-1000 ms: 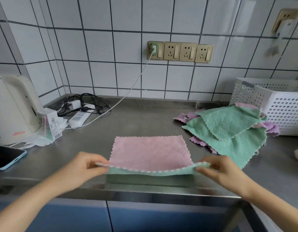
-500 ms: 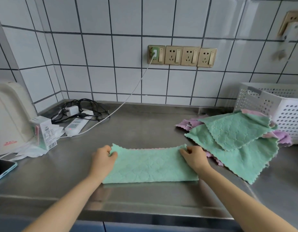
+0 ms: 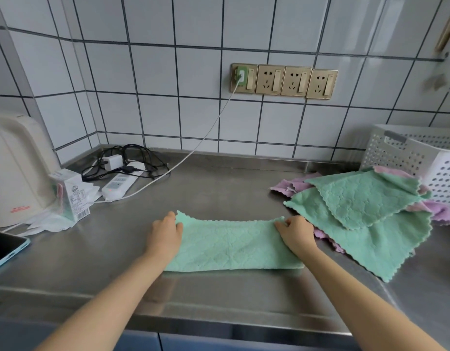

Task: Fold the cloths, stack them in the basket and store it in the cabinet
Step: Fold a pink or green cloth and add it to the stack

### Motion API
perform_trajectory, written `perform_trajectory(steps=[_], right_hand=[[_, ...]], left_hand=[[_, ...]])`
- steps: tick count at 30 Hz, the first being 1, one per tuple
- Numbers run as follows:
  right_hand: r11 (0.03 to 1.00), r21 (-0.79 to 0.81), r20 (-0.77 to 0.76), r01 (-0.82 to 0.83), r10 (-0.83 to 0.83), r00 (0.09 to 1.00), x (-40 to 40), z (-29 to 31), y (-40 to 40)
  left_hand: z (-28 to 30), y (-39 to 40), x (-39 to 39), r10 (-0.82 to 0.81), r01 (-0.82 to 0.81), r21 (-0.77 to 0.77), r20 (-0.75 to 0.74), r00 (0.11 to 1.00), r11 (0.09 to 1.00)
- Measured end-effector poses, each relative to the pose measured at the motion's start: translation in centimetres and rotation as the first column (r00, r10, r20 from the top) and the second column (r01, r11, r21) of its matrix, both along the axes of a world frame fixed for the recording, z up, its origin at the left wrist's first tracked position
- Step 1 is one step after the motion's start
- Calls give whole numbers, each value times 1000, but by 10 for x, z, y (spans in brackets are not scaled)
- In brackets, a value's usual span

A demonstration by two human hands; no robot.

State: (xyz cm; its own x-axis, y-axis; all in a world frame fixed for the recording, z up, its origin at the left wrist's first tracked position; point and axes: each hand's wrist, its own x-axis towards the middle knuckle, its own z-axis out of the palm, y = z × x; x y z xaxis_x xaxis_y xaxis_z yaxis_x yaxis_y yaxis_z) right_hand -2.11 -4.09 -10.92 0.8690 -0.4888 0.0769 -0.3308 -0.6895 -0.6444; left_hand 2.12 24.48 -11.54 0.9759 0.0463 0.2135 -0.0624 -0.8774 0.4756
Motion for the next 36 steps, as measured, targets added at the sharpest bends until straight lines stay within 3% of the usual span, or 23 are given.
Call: perform_trajectory(steps=[3, 4, 6, 7, 8, 10, 12, 14, 22, 28, 33, 36], right_hand=[[999, 22, -25, 25, -25, 999, -4, 12, -2], [999, -10, -16, 31, -31, 999, -10, 19, -1], [971, -240, 73, 10, 8, 997, -27, 30, 1], [925, -377, 120, -43, 95, 988, -39, 31, 5], [877, -459, 156, -142, 237, 959, -51, 30, 13], [755, -472, 92, -454, 555, 827, -74, 21, 32], [584, -490, -50, -647, 723, 690, -85, 3, 45], [526, -504, -123, -685, 741, 660, -95, -9, 44], [624, -488, -75, -610, 666, 742, -126, -8, -7], [607, -653, 11, -452, 605, 796, -117, -9, -20], [580, -688, 110, -436, 677, 728, -126, 6, 8], [610, -601, 189, -517, 737, 649, -147, 21, 41]], left_hand=[[11, 4, -8, 34, -34, -8, -52, 998, 999], [17, 7, -15, 62, -61, 65, -14, 998, 996], [21, 10, -31, 25, -79, 257, 205, 978, 963], [20, 7, -42, -80, -1, 270, 289, 954, 963], [19, 2, -53, -226, 164, 238, 262, 938, 957], [12, -13, -77, -507, 502, 101, 25, 861, 859], [6, -26, -93, -610, 633, 197, -169, 774, 749], [2, -26, -103, -614, 654, 282, -226, 756, 702], [2, 18, -113, -590, 659, 262, -299, 750, 705], [7, 9, -110, -569, 610, 190, -232, 789, 769], [14, -16, -114, -540, 565, 180, -169, 825, 805], [14, -41, -128, -564, 587, 217, -164, 809, 780]])
